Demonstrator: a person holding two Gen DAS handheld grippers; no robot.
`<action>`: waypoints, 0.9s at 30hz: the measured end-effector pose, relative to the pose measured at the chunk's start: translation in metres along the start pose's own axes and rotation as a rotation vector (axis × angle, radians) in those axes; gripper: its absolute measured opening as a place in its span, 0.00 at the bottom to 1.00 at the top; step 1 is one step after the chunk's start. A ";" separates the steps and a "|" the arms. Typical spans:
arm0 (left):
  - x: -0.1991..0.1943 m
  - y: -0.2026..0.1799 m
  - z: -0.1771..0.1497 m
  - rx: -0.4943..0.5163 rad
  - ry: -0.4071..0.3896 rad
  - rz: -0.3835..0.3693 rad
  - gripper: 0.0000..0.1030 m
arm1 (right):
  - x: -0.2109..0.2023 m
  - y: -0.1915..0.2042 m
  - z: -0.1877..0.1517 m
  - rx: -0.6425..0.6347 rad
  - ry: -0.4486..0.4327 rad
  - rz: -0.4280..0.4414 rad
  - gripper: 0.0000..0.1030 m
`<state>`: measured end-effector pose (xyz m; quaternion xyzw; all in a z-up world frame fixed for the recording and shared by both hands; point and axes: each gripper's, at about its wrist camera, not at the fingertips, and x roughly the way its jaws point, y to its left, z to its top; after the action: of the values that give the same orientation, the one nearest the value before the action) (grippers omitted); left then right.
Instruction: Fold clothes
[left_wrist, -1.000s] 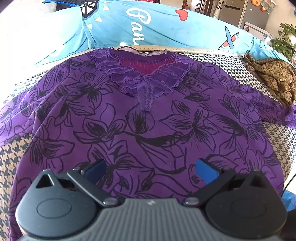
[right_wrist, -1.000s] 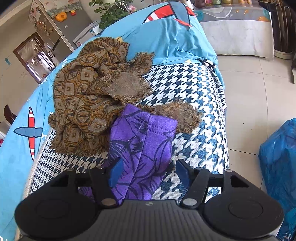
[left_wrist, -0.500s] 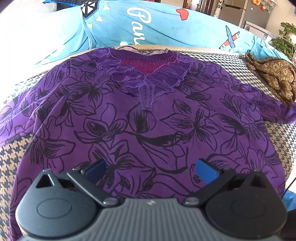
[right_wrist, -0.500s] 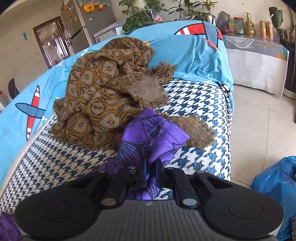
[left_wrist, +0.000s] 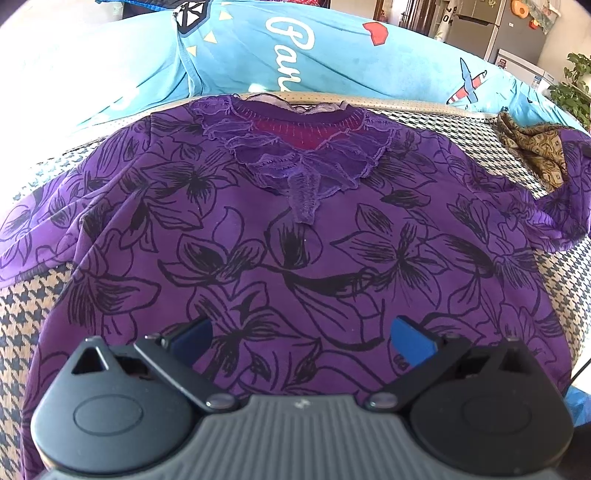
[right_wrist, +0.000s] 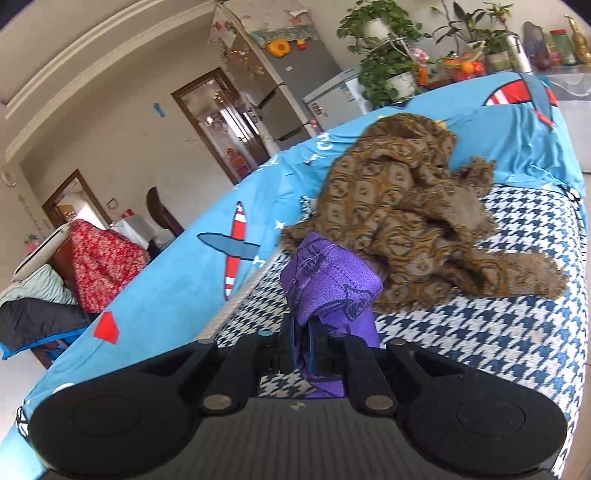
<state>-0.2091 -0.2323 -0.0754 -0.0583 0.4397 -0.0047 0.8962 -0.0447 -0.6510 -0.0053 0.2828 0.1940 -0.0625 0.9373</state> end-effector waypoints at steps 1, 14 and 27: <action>0.000 0.001 0.000 -0.002 -0.001 0.000 1.00 | 0.000 0.008 -0.002 -0.012 0.003 0.020 0.08; -0.004 0.015 0.000 -0.041 -0.003 0.016 1.00 | 0.002 0.098 -0.042 -0.149 0.033 0.197 0.08; -0.015 0.048 -0.002 -0.108 -0.020 0.043 1.00 | -0.005 0.173 -0.087 -0.298 0.054 0.344 0.08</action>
<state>-0.2220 -0.1839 -0.0703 -0.0974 0.4313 0.0388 0.8961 -0.0383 -0.4584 0.0174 0.1718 0.1752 0.1353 0.9599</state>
